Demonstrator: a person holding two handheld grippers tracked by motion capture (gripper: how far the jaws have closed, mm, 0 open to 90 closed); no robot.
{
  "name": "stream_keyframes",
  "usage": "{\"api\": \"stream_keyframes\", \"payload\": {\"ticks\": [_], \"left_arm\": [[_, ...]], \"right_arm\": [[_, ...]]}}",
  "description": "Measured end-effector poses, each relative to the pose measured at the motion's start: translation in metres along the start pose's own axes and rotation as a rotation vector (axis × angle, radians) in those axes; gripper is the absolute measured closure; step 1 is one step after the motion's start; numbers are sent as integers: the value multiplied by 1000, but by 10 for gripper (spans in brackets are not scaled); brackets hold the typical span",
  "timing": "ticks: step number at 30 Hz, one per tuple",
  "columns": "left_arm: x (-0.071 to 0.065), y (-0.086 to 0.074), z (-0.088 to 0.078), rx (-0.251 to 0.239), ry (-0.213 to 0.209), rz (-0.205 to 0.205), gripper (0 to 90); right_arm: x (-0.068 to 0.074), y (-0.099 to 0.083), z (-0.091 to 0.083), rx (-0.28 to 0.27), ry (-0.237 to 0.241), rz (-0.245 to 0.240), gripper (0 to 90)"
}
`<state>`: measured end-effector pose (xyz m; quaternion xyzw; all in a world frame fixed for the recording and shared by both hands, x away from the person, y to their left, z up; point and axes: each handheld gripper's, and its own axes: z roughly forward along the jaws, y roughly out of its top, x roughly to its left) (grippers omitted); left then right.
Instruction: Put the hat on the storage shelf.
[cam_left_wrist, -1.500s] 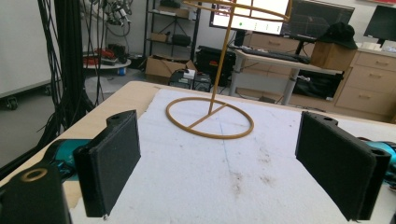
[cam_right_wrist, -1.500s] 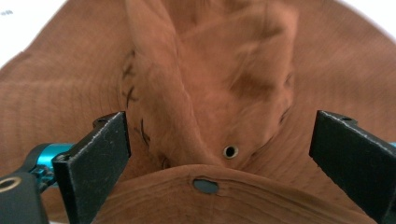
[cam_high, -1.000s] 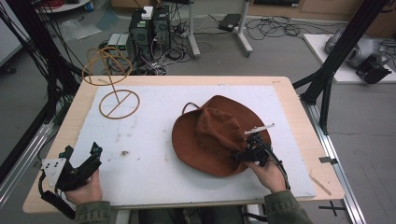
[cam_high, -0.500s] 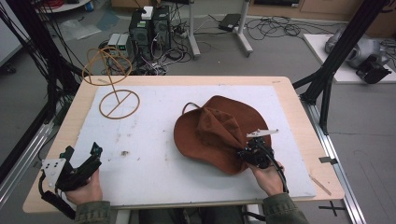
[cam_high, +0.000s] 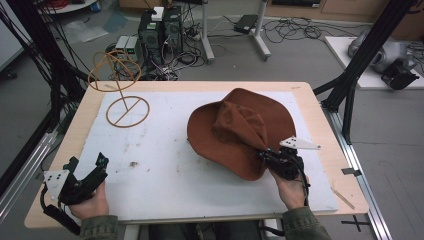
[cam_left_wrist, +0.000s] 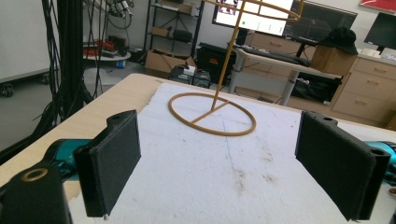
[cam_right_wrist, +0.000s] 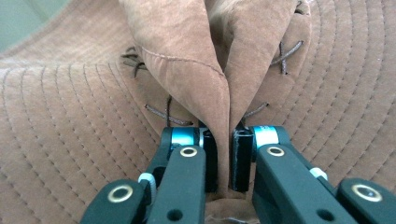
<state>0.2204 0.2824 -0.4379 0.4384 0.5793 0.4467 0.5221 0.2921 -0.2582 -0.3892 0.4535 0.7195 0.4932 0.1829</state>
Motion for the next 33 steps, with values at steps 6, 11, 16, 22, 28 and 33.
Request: {"api": "stream_keyframes", "payload": {"ticks": [6, 11, 16, 22, 28, 33], "left_arm": [[1, -1, 0, 3, 1, -1, 144], [1, -1, 0, 5, 0, -8, 144], [2, -1, 0, 5, 4, -15, 144], [6, -1, -2, -3, 12, -37, 144], [9, -1, -3, -2, 15, -42, 144], [10, -1, -4, 2, 11, -45, 144]], "right_arm": [[6, 10, -19, -229, 74, -33, 871], [15, 29, -30, -341, 110, -53, 871], [23, 54, -34, -389, 132, -61, 871], [31, 88, -27, -385, 146, -67, 871], [44, 123, -17, -376, 156, -80, 871], [63, 166, 1, -385, 197, -68, 871]]}}
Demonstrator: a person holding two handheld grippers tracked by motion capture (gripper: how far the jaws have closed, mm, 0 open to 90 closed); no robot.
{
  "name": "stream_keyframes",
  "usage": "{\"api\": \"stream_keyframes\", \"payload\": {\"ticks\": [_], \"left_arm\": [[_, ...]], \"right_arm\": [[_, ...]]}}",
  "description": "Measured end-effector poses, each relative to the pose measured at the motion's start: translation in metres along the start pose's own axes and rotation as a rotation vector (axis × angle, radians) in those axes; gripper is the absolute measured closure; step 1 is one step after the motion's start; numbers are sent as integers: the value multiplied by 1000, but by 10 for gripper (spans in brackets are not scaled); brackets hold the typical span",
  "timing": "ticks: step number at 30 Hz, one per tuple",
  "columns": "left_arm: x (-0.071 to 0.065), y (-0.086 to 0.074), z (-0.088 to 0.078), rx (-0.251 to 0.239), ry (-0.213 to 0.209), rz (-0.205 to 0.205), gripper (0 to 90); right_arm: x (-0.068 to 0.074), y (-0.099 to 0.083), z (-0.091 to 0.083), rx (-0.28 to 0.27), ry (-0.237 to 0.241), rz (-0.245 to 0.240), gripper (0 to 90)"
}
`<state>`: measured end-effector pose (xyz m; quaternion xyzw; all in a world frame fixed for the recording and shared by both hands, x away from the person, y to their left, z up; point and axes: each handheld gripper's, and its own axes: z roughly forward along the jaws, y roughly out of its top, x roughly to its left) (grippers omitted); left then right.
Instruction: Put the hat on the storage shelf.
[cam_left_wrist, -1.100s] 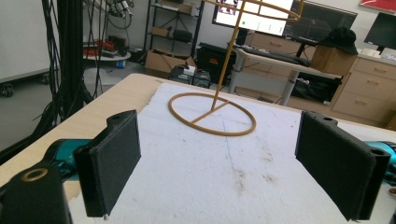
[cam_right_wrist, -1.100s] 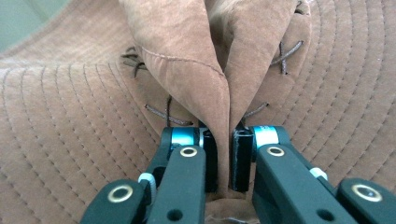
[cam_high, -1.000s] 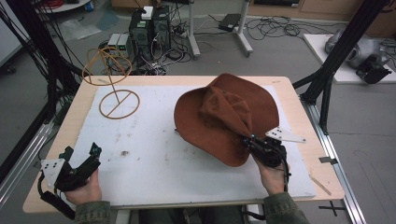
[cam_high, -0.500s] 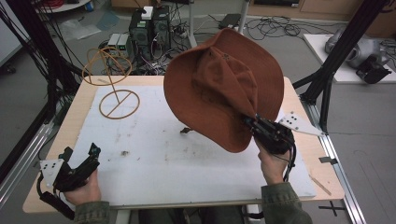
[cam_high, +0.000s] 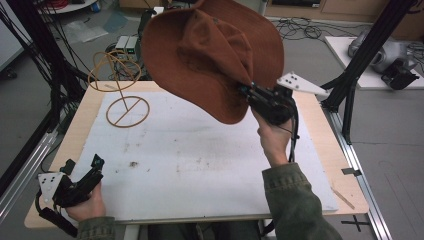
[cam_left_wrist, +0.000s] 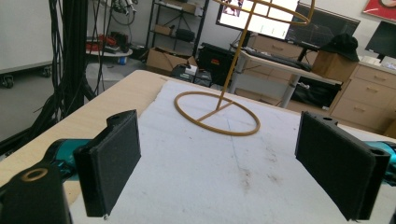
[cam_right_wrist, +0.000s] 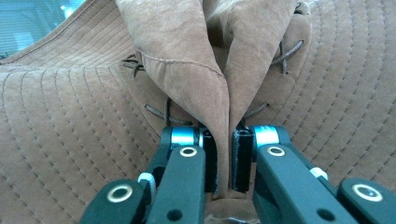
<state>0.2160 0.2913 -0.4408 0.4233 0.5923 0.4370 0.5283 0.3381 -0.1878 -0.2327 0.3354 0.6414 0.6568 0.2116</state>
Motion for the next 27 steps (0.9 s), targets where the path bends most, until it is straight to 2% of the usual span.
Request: {"api": "stream_keyframes", "payload": {"ticks": [8, 13, 19, 27], "left_arm": [[-3, -1, 2, 5, -18, 4, 144], [-2, -2, 5, 8, -23, 5, 144], [0, -3, 5, 8, -24, -5, 144], [4, -2, 4, 4, -24, -25, 144]], "right_arm": [[18, 32, 63, 47, 37, -23, 870], [26, 43, 107, 71, 78, -2, 870], [45, 50, 158, 68, 130, 19, 870], [69, 43, 222, 69, 150, 1, 869]]}}
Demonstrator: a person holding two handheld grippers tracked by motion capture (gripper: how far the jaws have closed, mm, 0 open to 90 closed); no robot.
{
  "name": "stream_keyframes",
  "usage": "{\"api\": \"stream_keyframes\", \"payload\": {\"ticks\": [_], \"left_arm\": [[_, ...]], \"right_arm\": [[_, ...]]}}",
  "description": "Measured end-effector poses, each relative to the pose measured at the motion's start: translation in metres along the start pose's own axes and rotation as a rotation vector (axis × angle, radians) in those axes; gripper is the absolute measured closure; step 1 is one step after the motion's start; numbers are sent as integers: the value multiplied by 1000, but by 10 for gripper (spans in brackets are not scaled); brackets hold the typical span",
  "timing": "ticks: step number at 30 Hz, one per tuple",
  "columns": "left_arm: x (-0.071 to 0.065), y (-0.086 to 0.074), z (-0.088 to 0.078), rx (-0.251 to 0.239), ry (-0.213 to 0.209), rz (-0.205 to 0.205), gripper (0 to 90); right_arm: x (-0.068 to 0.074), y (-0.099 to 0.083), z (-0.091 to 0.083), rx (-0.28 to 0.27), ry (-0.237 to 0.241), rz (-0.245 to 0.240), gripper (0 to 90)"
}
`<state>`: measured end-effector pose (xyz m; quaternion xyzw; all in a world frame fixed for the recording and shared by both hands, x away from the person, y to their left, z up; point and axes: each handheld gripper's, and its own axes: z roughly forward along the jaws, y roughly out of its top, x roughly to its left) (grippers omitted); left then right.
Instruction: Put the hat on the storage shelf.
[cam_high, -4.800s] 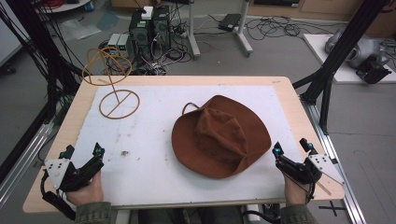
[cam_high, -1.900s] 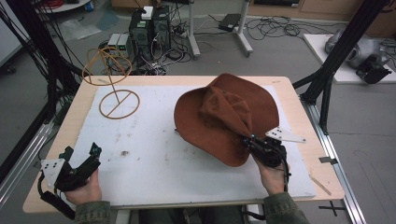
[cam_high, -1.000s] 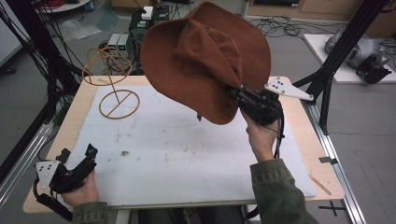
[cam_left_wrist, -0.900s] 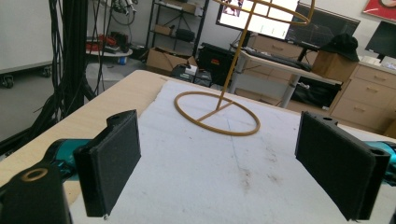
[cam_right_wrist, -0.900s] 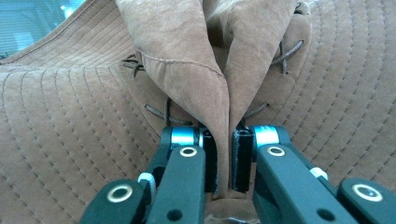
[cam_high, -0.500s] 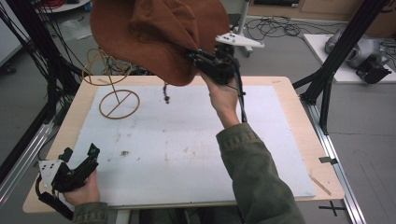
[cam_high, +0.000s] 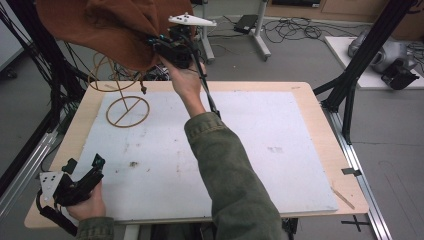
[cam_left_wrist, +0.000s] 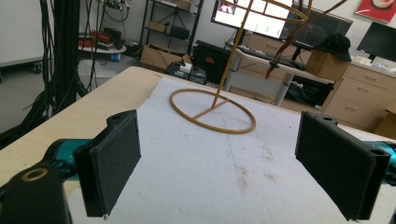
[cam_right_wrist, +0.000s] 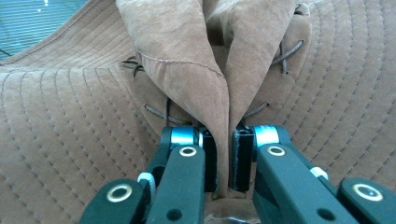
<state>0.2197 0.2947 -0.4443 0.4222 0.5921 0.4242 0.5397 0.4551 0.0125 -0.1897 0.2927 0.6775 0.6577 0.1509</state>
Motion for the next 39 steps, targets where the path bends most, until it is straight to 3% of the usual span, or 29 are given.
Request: {"api": "stream_keyframes", "payload": {"ticks": [6, 11, 14, 15, 18, 24, 29, 39], "left_arm": [[4, 0, 1, 3, 1, -19, 144], [3, -1, 2, 7, -4, -22, 144], [0, -2, 3, 8, -12, -19, 144], [0, -2, 3, 8, -12, -19, 144], [-1, -2, 3, 8, -17, -11, 144], [1, -3, 4, 10, -12, -36, 144], [3, -3, 3, 12, -10, -41, 144], [3, -3, 2, 9, -10, -41, 144]], "right_arm": [[6, -15, 34, 6, 0, -8, 869], [8, -28, 49, 31, 1, -25, 869], [13, -45, 62, 50, 23, -21, 869], [13, -45, 62, 50, 23, -21, 869], [14, -67, 75, 92, 7, -19, 869], [6, -87, 84, 130, 7, 3, 866], [12, -94, 90, 140, 27, -3, 860], [10, -96, 91, 160, 18, 13, 801]]}}
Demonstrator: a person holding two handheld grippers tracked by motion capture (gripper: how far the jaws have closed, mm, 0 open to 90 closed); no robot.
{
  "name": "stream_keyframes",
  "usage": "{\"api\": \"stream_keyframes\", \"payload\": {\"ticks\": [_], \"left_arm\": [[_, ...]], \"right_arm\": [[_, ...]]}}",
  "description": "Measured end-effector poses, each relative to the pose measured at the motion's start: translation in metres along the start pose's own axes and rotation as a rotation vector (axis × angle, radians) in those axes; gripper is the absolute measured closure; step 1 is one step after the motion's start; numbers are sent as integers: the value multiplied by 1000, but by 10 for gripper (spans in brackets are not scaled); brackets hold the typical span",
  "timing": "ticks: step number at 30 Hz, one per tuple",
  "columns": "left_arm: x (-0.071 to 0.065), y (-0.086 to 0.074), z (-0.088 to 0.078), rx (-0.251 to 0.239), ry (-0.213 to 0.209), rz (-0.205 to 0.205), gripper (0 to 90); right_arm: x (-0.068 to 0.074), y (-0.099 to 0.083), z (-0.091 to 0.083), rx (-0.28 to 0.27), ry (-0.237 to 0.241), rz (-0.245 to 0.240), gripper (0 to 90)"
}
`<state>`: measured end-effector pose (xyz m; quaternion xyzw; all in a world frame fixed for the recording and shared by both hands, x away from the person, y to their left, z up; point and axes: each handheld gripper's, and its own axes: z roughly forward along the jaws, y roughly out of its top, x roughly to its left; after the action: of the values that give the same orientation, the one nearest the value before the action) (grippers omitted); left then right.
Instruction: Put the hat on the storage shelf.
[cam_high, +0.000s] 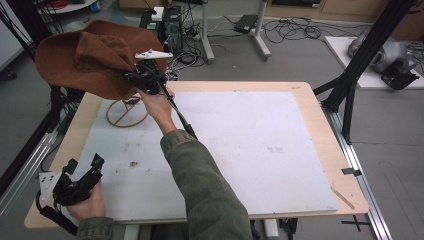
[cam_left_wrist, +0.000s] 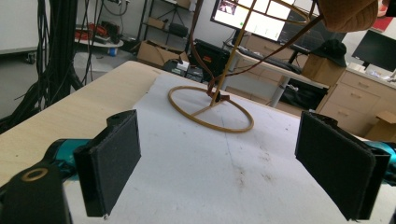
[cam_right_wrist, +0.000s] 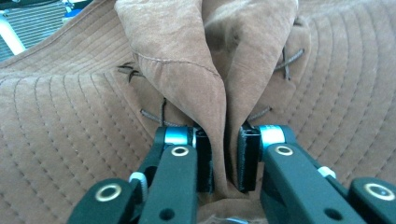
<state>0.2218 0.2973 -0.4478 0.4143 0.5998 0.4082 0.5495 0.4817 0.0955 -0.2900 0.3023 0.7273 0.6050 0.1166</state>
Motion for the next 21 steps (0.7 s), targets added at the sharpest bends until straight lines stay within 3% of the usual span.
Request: {"api": "stream_keyframes", "payload": {"ticks": [6, 7, 9, 10, 11, 12, 13, 16, 19, 21], "left_arm": [[0, 0, 0, 1, -1, -1, 144], [0, 0, 0, 1, 0, 0, 144], [0, -1, 0, 4, -1, -3, 144], [0, -1, 0, 4, -1, -3, 144], [0, -1, 0, 5, 0, -10, 144], [0, -1, 0, 5, 0, -10, 144], [0, -1, 1, 7, -1, -12, 144], [-1, -1, 1, 6, -3, -9, 144], [-1, -2, 1, 8, -6, -6, 144], [-2, -2, 1, 8, -6, -4, 144]], "right_arm": [[-1, 1, -1, 6, 2, -4, 700], [-2, 1, -2, 7, 4, -16, 598], [-2, 3, -4, -4, 6, -26, 513], [-2, 3, -4, -4, 6, -26, 513], [-3, 5, -7, -19, 6, -22, 392], [-3, 5, -7, -19, 6, -22, 392], [-4, 7, -9, -26, 16, -25, 317], [-8, 9, -12, -34, 36, -29, 221], [-12, 12, -17, -59, 11, -14, 113], [-14, 15, -22, -71, -7, -10, 110]]}}
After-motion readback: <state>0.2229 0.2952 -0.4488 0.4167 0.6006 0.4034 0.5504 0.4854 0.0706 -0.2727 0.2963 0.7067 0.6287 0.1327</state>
